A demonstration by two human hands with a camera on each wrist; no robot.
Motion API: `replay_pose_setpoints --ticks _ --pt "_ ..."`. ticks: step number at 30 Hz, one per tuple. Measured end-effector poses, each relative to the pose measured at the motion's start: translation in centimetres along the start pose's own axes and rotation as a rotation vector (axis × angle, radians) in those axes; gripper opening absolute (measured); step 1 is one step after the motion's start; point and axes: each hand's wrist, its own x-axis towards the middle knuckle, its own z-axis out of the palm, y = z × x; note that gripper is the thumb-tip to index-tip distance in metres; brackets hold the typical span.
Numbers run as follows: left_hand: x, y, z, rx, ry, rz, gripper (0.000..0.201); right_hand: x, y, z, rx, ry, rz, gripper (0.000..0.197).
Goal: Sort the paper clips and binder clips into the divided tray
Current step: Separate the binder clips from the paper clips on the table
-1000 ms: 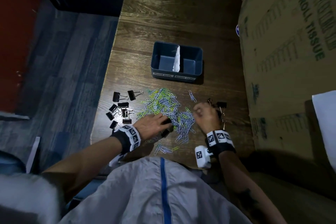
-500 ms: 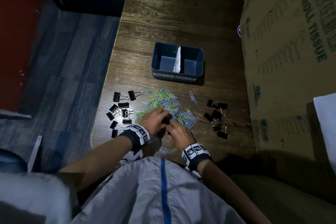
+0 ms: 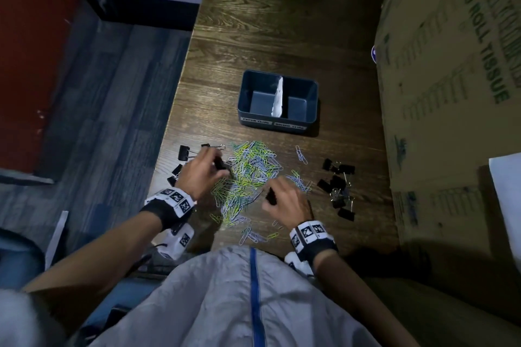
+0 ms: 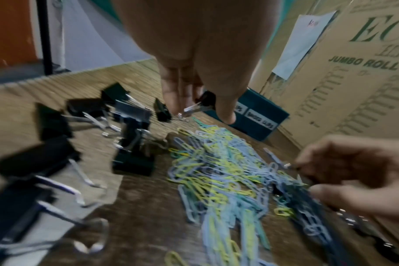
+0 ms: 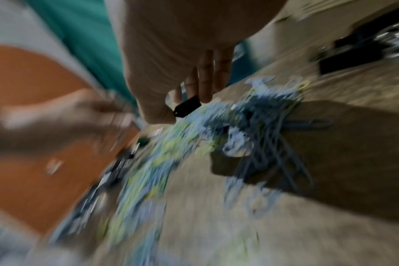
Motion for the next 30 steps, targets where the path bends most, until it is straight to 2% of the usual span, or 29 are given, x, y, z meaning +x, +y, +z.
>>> replay_pose_setpoints --ticks 2,5,8,10,13,16,20,22,24,26,28,30 --pt "0.4 -2.1 -0.7 0.11 0.03 -0.062 0.047 0.2 1.7 -0.8 0.043 0.138 0.109 0.029" --pt "0.9 -4.4 -1.3 0.2 -0.002 -0.119 0.045 0.3 4.7 -2.4 0.098 0.315 0.328 0.029" --pt "1.0 -5.2 -1.3 0.253 -0.053 -0.094 0.045 -0.1 7.2 -4.5 0.004 0.342 0.581 0.031" --pt "1.0 -5.5 -1.1 0.266 -0.07 -0.082 0.045 -0.6 8.7 -5.3 -0.045 0.345 0.626 0.03" --pt "0.8 -5.5 -0.9 0.275 -0.065 -0.095 0.045 -1.5 10.5 -5.4 -0.083 0.291 0.641 0.029" --pt "0.3 -4.8 -1.2 0.324 -0.055 -0.052 0.045 -2.1 11.2 -5.4 -0.086 0.262 0.657 0.029" --pt "-0.5 -3.1 -0.3 0.439 -0.029 0.131 0.043 -2.2 10.2 -5.4 -0.12 0.313 0.614 0.033" --pt "-1.0 -2.0 1.0 0.509 -0.125 0.217 0.052 -1.9 9.0 -5.1 -0.083 0.346 0.529 0.04" --pt "-1.4 -0.8 2.4 0.556 -0.278 0.254 0.072 -1.6 7.9 -4.4 0.022 0.283 0.423 0.051" --pt "-1.4 0.5 3.6 0.57 -0.368 0.243 0.086 -1.4 7.0 -3.5 0.094 0.168 0.303 0.056" --pt "-1.2 2.1 4.1 0.561 -0.362 0.242 0.08 -1.2 6.3 -2.6 0.087 0.036 0.22 0.06" --pt "-0.9 3.8 4.6 0.583 -0.31 0.291 0.07 -1.1 5.4 -2.0 0.034 -0.102 0.221 0.072"
